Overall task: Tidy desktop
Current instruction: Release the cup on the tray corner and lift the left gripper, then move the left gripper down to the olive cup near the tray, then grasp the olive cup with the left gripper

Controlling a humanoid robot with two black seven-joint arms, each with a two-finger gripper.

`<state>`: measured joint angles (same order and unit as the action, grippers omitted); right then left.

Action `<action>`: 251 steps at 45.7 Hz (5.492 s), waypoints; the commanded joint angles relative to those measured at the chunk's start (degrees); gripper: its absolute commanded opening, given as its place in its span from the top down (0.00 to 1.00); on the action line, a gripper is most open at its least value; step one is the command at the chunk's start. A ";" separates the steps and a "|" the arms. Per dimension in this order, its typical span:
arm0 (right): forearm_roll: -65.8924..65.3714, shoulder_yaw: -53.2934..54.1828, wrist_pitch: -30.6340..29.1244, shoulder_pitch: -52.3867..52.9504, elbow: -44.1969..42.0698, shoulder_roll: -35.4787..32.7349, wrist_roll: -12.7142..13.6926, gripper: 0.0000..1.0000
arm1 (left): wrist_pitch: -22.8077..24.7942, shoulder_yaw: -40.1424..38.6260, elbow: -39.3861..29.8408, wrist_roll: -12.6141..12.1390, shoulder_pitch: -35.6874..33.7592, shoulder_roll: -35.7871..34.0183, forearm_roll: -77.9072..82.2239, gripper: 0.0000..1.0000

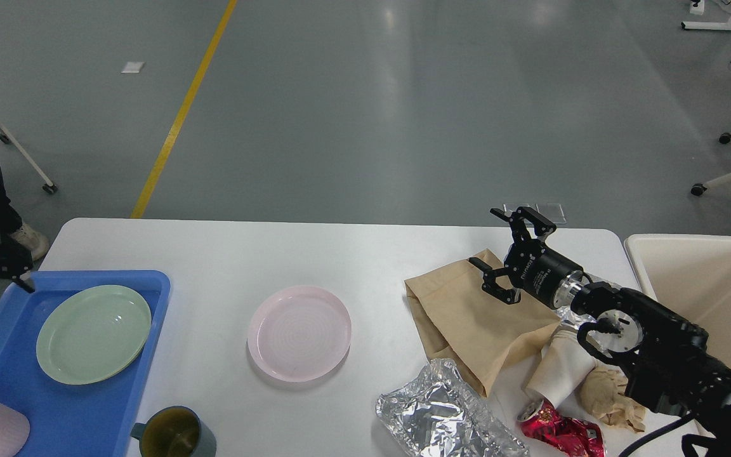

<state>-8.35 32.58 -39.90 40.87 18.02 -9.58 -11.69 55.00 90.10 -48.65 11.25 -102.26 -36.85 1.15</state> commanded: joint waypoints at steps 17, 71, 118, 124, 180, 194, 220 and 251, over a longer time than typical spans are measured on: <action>0.00 0.03 0.00 0.00 0.00 0.00 0.00 0.00 | 0.00 -4.58 -15.33 0.44 -9.89 16.10 -0.10 0.07; 0.00 0.03 0.00 0.00 0.00 0.00 0.00 0.00 | 0.00 -13.37 -28.16 0.09 -1.98 22.79 -0.45 0.07; 0.00 0.03 0.00 0.00 0.00 0.00 0.00 0.00 | -21.16 -13.46 -27.46 0.00 11.12 23.05 0.08 0.07; 0.00 0.03 0.00 0.00 0.00 0.00 0.00 0.00 | -22.48 -13.72 -27.46 0.00 11.38 23.05 -0.01 0.07; 0.00 0.03 0.00 0.00 0.00 0.00 0.00 0.00 | -13.52 -12.75 -27.20 0.18 10.24 20.59 0.60 0.64; 0.00 0.03 0.00 0.00 0.00 0.00 0.00 0.00 | -14.13 -12.84 -24.57 -0.09 10.59 21.03 0.69 0.34; 0.00 0.03 0.00 0.00 0.00 0.00 0.00 0.00 | -24.68 -13.63 -21.66 0.18 14.11 22.61 0.87 0.34; 0.00 0.03 0.00 0.00 0.00 0.00 0.00 0.00 | -13.08 -12.75 -21.57 -0.09 13.32 22.44 0.96 1.00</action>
<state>-8.35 32.59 -39.90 40.87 18.02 -9.58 -11.69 41.53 77.32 -70.22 11.14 -88.97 -14.34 2.10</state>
